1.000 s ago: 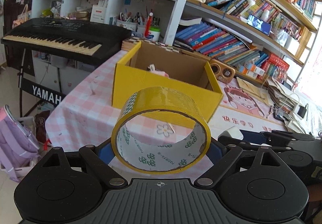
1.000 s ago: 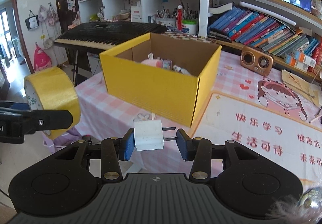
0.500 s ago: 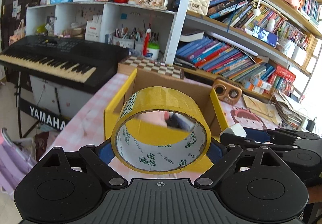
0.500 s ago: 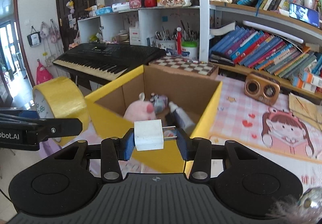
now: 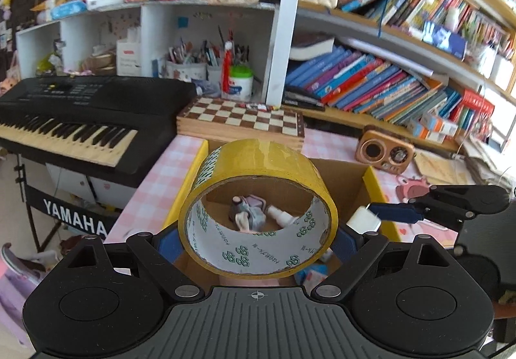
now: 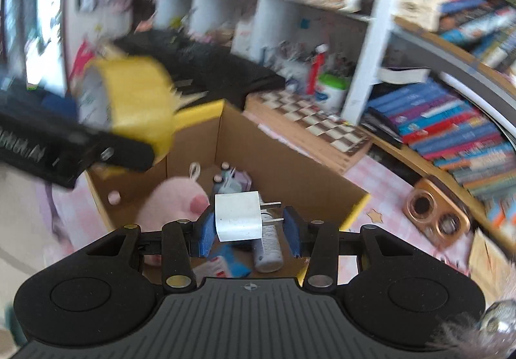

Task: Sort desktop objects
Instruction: 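Lower the tape roll into the box with the left tool while the right tool lowers the plug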

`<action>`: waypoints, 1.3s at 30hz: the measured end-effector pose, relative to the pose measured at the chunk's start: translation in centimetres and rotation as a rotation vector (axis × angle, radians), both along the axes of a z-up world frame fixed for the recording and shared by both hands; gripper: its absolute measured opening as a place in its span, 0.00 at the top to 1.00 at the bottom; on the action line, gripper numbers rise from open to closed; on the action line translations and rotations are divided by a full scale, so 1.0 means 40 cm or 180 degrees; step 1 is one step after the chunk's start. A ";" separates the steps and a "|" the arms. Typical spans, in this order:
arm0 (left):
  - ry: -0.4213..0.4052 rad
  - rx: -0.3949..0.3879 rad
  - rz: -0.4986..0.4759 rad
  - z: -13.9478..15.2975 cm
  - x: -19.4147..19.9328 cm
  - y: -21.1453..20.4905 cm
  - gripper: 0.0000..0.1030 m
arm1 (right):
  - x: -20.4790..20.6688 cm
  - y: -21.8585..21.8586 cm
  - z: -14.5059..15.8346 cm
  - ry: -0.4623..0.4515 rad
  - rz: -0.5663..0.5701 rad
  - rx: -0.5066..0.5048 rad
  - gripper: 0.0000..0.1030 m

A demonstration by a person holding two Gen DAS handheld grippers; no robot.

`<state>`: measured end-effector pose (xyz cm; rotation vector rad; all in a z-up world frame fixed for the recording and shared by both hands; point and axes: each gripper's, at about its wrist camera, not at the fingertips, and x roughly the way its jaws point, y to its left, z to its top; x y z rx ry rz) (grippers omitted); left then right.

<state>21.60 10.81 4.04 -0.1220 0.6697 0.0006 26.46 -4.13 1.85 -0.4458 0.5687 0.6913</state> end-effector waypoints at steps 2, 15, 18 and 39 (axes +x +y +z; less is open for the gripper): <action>0.0148 0.0008 -0.0053 -0.011 0.054 0.003 0.11 | 0.031 0.020 -0.015 0.0095 0.0167 -0.0166 0.60; 0.0969 0.0241 -0.0244 -0.117 0.283 -0.028 0.11 | 0.121 0.097 -0.101 0.0596 0.0618 -0.0648 0.60; 0.1108 0.0281 -0.0240 -0.128 0.316 -0.034 0.11 | 0.130 0.100 -0.114 0.0704 0.0677 -0.0709 0.60; 0.0849 0.0413 -0.0364 -0.089 0.277 -0.055 0.10 | 0.120 0.090 -0.079 0.0660 0.0602 -0.0457 0.58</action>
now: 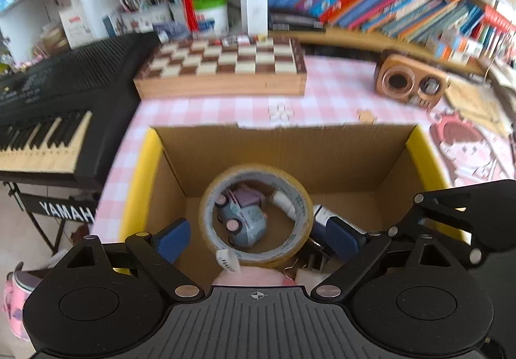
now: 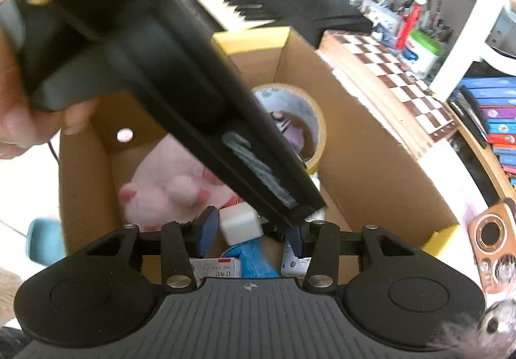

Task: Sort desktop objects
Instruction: 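Lower the tape roll into the box with the left tool while the right tool lowers the plug, then open both tools to release the tape roll and plug into the box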

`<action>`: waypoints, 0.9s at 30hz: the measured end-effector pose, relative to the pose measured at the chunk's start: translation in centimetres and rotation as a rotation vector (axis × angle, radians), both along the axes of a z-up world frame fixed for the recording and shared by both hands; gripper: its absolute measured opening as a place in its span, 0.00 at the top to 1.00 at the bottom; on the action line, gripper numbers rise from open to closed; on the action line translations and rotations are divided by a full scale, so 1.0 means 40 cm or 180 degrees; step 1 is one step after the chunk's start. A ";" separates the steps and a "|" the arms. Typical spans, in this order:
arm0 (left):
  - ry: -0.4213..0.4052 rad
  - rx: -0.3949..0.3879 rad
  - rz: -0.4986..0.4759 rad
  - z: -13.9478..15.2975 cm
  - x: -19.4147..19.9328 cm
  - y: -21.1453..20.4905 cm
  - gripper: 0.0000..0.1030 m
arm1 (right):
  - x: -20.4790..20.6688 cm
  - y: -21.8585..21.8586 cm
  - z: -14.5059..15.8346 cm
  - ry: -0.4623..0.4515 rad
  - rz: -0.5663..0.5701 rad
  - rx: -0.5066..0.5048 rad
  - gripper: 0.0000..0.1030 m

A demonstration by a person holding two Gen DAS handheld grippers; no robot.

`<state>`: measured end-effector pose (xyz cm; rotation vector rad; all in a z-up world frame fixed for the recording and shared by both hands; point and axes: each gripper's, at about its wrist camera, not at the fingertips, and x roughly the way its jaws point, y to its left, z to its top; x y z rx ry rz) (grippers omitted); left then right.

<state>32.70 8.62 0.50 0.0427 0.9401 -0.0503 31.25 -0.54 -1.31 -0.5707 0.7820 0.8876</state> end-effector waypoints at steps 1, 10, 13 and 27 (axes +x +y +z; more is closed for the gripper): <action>-0.0060 -0.0011 0.0011 0.013 -0.014 0.003 0.09 | -0.007 -0.011 0.012 -0.0026 -0.0069 0.0067 0.58; -0.0768 -0.0130 0.0274 0.122 -0.197 0.035 0.07 | -0.095 -0.109 0.122 -0.0328 -0.0710 0.0658 0.54; -0.0929 -0.0194 0.0379 0.137 -0.267 0.043 0.06 | -0.140 -0.138 0.144 -0.0443 -0.0947 0.0824 0.54; -0.1231 -0.0191 0.0394 0.112 -0.561 0.021 0.05 | -0.425 -0.218 0.120 -0.0741 -0.2031 0.1116 0.47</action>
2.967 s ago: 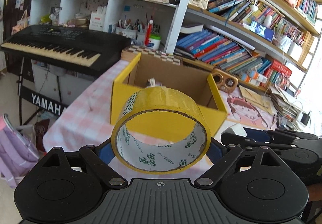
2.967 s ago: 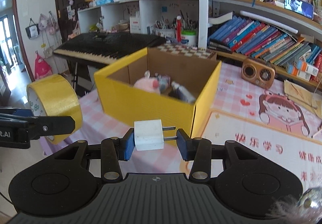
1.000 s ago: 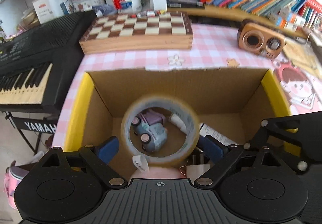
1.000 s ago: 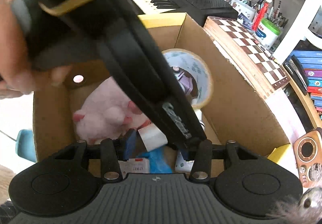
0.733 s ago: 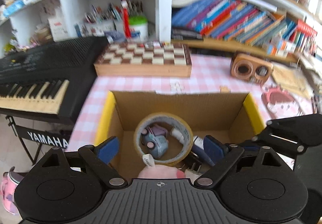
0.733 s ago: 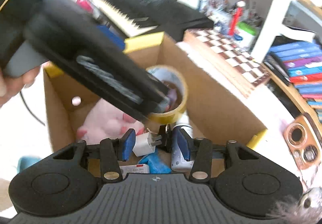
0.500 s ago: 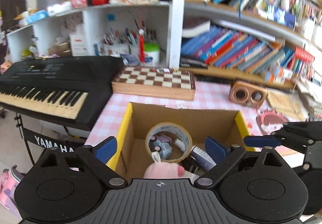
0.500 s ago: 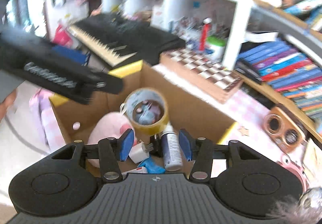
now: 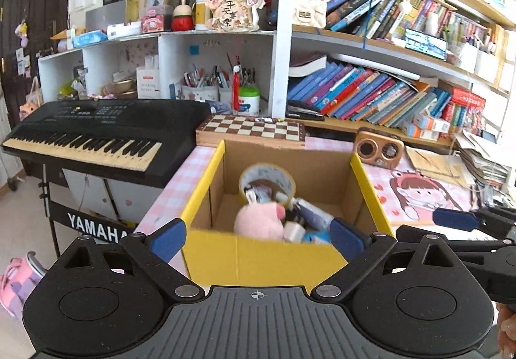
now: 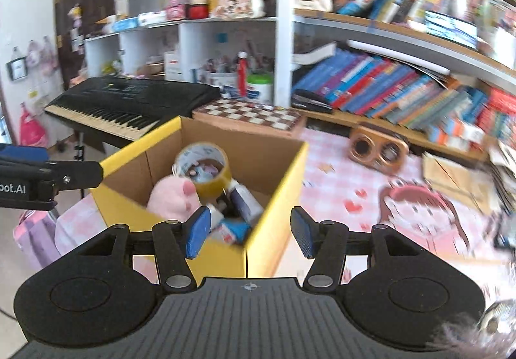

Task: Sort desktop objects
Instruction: 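Open both tools to release the tape roll and plug into the box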

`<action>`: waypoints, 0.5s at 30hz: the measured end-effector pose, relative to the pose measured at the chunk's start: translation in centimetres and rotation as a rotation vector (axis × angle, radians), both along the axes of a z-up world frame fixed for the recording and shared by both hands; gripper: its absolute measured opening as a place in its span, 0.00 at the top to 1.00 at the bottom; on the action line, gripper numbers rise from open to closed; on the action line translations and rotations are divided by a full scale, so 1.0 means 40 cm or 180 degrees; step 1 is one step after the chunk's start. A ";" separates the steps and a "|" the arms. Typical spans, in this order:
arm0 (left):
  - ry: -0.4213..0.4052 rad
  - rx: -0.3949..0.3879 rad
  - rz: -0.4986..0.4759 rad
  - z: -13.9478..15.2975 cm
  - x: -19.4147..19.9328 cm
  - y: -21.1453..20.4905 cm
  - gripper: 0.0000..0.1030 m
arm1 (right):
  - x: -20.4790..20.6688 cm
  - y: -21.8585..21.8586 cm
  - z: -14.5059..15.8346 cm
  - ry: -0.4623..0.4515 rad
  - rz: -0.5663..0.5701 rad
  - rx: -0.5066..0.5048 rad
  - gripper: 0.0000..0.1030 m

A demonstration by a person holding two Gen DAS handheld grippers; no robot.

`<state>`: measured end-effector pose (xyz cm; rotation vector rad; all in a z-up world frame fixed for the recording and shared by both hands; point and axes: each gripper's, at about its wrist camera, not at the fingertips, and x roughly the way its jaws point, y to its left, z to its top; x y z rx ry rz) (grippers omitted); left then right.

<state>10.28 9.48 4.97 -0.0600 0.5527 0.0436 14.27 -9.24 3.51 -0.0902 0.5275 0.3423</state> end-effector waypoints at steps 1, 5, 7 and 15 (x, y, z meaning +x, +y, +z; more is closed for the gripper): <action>-0.0011 -0.0016 -0.0009 -0.005 -0.018 -0.001 0.05 | -0.025 -0.004 -0.005 -0.0006 -0.0054 0.0002 0.47; -0.0027 -0.0109 -0.0006 -0.028 -0.085 -0.012 0.05 | -0.125 -0.023 -0.023 -0.0051 -0.0244 0.0015 0.46; -0.0031 -0.0100 0.0013 -0.045 -0.117 -0.023 0.05 | -0.173 -0.031 -0.033 -0.0069 -0.0342 0.0020 0.44; 0.0065 -0.0021 -0.0014 -0.086 -0.202 -0.044 0.04 | -0.299 -0.044 -0.077 -0.0015 -0.0574 -0.0003 0.37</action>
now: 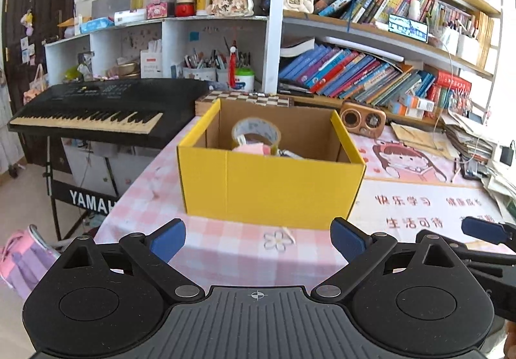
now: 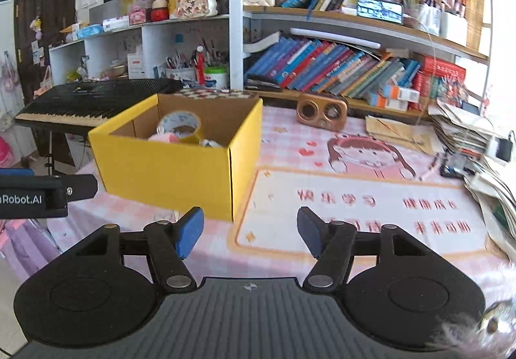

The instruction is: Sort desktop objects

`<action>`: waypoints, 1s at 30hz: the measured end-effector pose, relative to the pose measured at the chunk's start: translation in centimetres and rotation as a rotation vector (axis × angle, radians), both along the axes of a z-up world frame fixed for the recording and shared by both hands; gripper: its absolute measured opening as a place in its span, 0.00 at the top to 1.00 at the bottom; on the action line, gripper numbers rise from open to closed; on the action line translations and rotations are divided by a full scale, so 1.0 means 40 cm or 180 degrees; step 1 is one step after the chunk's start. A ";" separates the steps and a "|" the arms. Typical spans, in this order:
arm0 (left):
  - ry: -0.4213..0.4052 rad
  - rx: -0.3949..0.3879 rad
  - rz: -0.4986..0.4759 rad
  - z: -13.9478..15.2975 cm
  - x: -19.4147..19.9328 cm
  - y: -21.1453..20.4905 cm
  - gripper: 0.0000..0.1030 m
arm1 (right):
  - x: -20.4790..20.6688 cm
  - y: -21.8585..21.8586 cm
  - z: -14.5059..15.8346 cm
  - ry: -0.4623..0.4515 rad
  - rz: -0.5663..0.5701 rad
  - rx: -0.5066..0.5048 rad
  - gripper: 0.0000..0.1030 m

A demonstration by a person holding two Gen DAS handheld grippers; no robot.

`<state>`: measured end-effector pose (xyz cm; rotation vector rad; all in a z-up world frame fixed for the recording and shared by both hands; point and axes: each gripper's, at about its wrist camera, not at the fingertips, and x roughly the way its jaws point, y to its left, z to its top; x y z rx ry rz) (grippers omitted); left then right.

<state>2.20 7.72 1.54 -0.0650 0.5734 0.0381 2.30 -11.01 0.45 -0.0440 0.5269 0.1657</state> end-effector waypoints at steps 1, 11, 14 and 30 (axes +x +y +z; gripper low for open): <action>0.0006 0.0005 -0.0002 -0.003 -0.008 -0.001 0.03 | -0.009 -0.001 -0.003 0.0020 -0.0017 0.0003 0.36; 0.0147 0.0022 -0.0070 -0.030 -0.044 -0.027 0.01 | -0.048 -0.026 -0.011 0.0119 -0.0222 -0.0026 0.25; 0.0128 0.0056 -0.0068 -0.032 -0.046 -0.037 0.01 | -0.049 -0.034 -0.016 0.0151 -0.0246 -0.0035 0.21; 0.0271 0.0133 -0.0232 -0.042 -0.037 -0.083 0.00 | -0.054 -0.068 -0.028 0.0262 -0.0390 -0.0028 0.04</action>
